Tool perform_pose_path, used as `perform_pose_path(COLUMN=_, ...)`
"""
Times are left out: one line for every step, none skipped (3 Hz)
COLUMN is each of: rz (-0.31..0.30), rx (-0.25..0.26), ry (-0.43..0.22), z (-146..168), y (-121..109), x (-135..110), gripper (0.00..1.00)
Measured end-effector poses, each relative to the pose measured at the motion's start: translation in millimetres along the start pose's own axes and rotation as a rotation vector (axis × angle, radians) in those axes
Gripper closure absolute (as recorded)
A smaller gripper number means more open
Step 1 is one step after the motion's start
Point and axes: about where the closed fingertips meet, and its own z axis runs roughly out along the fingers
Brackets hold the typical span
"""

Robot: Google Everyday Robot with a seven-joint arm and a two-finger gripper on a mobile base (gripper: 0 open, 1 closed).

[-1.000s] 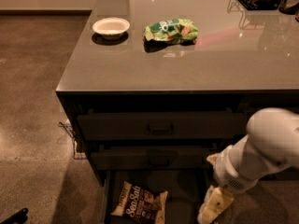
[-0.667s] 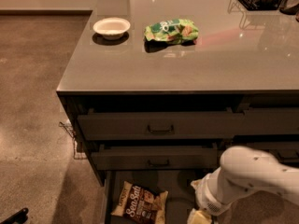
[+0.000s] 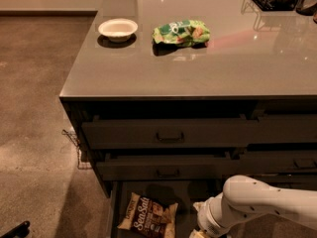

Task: Pick brown chip bag from bottom drawer and place on counter

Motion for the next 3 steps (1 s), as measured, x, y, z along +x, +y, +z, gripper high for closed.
perform_pose_path(rz=0.006, rx=0.010, ry=0.007, z=31, y=-15, x=3, gripper=0.00)
perform_pose_path(rz=-0.024, rx=0.043, ry=-0.030, z=85, y=-51, x=0, gripper=0.00)
perform_pose_path(rz=-0.050, rx=0.062, ry=-0.092, z=141, y=-82, x=-3, gripper=0.00)
